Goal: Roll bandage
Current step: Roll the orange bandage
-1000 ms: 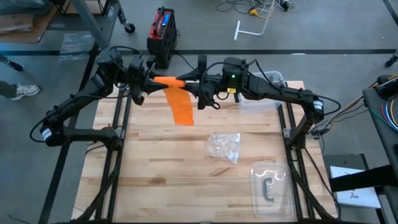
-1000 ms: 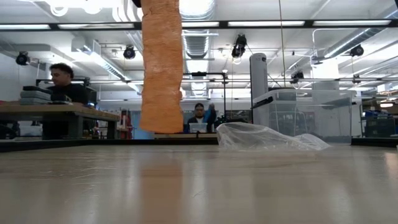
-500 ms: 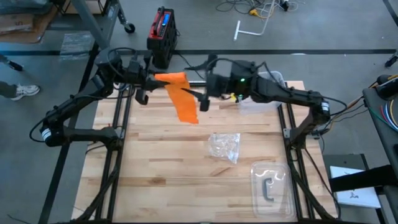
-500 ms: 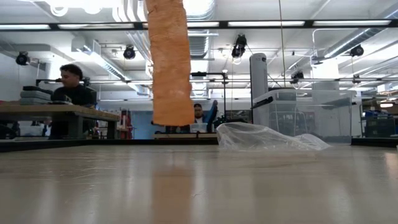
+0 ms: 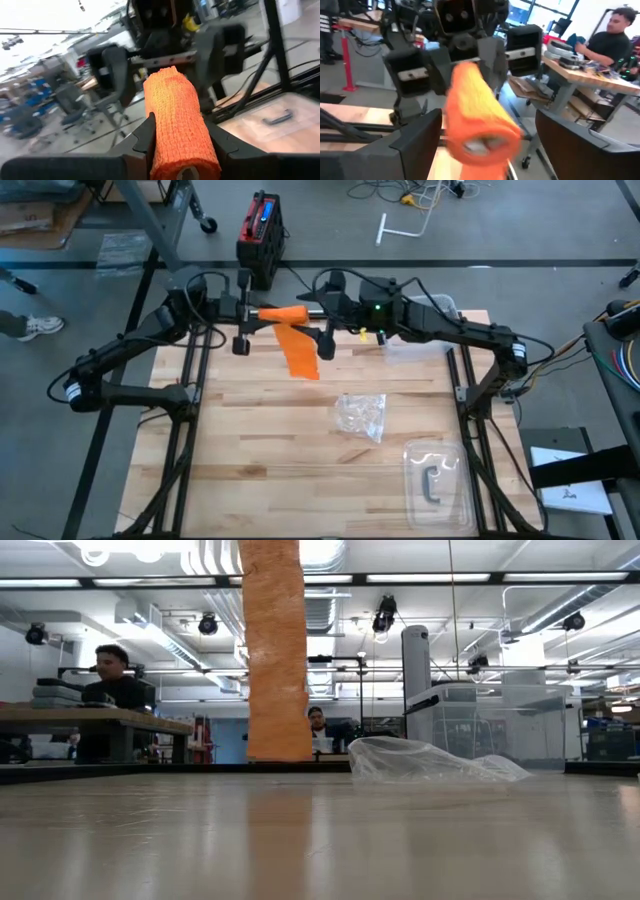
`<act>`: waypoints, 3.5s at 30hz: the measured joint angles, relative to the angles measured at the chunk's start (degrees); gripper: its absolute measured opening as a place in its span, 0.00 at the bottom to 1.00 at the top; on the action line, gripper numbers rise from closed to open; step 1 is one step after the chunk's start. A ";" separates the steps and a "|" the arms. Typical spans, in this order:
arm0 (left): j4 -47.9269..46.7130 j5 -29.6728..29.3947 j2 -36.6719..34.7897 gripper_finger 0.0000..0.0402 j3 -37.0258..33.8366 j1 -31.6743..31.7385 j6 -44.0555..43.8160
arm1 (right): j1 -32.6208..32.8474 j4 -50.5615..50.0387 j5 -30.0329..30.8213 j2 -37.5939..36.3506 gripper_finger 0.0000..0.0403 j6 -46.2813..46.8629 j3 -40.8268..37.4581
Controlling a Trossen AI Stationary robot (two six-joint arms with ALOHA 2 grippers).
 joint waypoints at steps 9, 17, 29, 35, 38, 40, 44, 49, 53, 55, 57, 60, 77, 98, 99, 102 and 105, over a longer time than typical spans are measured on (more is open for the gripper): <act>0.47 -1.25 -0.22 0.23 0.00 -1.45 8.69 | -0.66 -0.63 -6.05 -0.02 0.69 1.86 0.04; 3.47 -1.74 -0.20 0.25 -0.02 -1.93 9.45 | -0.68 -0.78 -6.32 -0.02 0.60 1.85 0.04; 3.41 -2.46 0.08 0.32 -0.02 -1.91 4.80 | -0.70 -0.77 -6.19 -0.02 0.32 2.60 0.04; 0.69 -2.68 -1.77 0.44 -0.02 -1.89 -2.16 | -0.68 0.52 -6.81 -0.02 0.23 -2.35 0.02; -3.10 -2.69 -4.18 0.50 -0.02 -1.89 -3.27 | -0.68 1.88 -9.43 -0.13 0.22 -6.02 0.02; -4.71 -2.33 -5.60 0.54 -0.02 -1.89 -4.71 | -0.68 2.51 -10.56 -0.19 0.22 -8.93 0.02; -4.79 1.74 -7.86 0.60 -0.04 -1.87 -13.48 | -0.64 2.72 -11.32 -0.14 0.22 -16.90 -0.06; -1.12 6.86 -8.23 0.62 -0.69 -2.21 -24.06 | -0.63 3.09 -11.96 -0.13 0.22 -26.44 -0.15; 2.96 5.17 -6.58 0.62 -0.79 -2.28 -30.14 | -0.70 4.35 -10.80 0.35 0.21 -30.30 -0.15; 3.53 4.88 -5.69 0.62 -0.72 -2.28 -30.94 | -0.76 4.44 -10.34 0.55 0.21 -30.07 -0.18; 3.86 4.82 -5.03 0.63 -0.72 -2.27 -30.36 | -0.79 4.14 -10.19 0.64 0.21 -28.70 -0.22; 3.77 4.89 -5.17 0.65 -0.72 -1.79 -27.72 | -0.79 4.07 -10.13 0.51 0.21 -24.58 -0.22; -1.66 -10.99 -9.63 0.73 -0.72 -1.36 -13.35 | -3.49 23.77 -10.85 -0.87 0.21 4.43 -8.95; 0.49 -13.16 -1.73 0.50 -0.79 -0.79 -14.52 | -3.54 32.35 -12.35 -2.38 0.21 6.74 -15.13; 0.58 -13.16 -1.41 0.44 -0.79 -0.79 -14.87 | -3.54 32.35 -12.34 -2.38 0.21 6.72 -15.13; 1.06 -12.69 -1.08 0.22 -0.79 -0.79 -15.25 | -3.54 32.44 -11.91 -2.38 0.21 6.74 -15.13; 1.01 -12.67 -1.03 0.04 -0.79 -0.79 -15.56 | -3.58 33.73 -11.87 -2.38 0.21 6.76 -15.13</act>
